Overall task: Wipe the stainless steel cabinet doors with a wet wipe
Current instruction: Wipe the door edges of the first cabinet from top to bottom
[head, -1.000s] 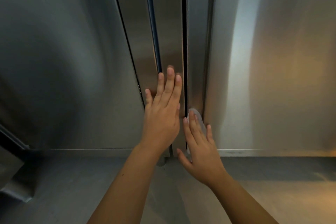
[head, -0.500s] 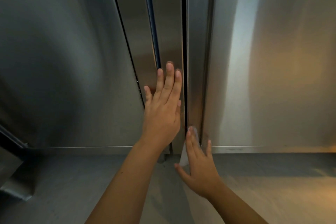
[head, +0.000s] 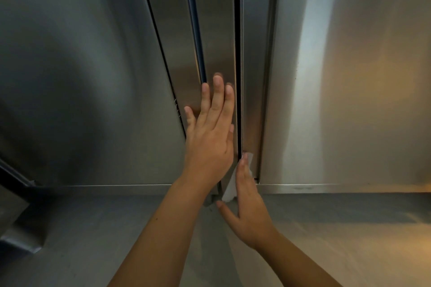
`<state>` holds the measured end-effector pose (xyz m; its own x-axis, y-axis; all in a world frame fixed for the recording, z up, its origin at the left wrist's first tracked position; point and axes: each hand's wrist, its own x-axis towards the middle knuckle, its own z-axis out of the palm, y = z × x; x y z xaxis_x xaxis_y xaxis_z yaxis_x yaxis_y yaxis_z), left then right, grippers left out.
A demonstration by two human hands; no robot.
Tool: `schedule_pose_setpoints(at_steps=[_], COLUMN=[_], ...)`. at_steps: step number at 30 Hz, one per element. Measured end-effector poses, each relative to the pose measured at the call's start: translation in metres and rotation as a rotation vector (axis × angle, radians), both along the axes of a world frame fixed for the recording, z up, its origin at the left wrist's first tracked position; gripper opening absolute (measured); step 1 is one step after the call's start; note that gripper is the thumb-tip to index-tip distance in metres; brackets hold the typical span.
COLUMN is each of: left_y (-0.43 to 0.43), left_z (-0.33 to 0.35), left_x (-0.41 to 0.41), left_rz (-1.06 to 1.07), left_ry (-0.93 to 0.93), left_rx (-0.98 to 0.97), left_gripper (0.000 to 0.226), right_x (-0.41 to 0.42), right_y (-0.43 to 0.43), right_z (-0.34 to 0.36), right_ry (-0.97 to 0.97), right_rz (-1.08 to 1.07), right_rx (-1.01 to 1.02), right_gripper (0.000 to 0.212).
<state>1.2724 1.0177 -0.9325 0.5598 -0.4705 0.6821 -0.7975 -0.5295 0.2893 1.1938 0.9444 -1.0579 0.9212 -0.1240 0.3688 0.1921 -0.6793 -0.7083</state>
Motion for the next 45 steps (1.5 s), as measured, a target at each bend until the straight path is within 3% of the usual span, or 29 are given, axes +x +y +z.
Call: schedule_pose_setpoints(at_steps=[5,12,19,27,38,41,45], left_y=[-0.001,0.001,-0.001,-0.002,-0.003,-0.004,-0.002], left_z=[0.000,0.000,0.001,0.000,-0.001,0.000,0.001], left_x=[0.000,0.000,-0.001,-0.001,-0.001,-0.003,-0.003], left_rz=[-0.003,-0.011,-0.002,0.011,0.020,0.022,0.011], left_ry=[-0.004,-0.002,0.008,0.012,0.010,0.013,0.021], left_rx=[-0.011,-0.004,-0.006,-0.005,-0.027,-0.028,-0.010], left_gripper=[0.066,0.063,0.066,0.069,0.070,0.071,0.069], right_x=[-0.007,0.009,-0.006,0.003,-0.009,-0.003,0.009], right_y=[-0.006,0.008,-0.010,0.006,0.005,0.012,0.021], right_z=[-0.016,0.006,-0.034,-0.011,-0.025,-0.004,0.017], right_ry=[0.148,0.008,0.255,0.068,0.190,0.050,-0.122], right_rz=[-0.001,-0.138,-0.047,-0.086,-0.007,-0.039,-0.126], right_rx=[-0.161,-0.220,-0.371,-0.096,0.055,0.190,0.226], right_gripper=[0.092,0.088,0.090,0.088,0.087,0.084,0.081])
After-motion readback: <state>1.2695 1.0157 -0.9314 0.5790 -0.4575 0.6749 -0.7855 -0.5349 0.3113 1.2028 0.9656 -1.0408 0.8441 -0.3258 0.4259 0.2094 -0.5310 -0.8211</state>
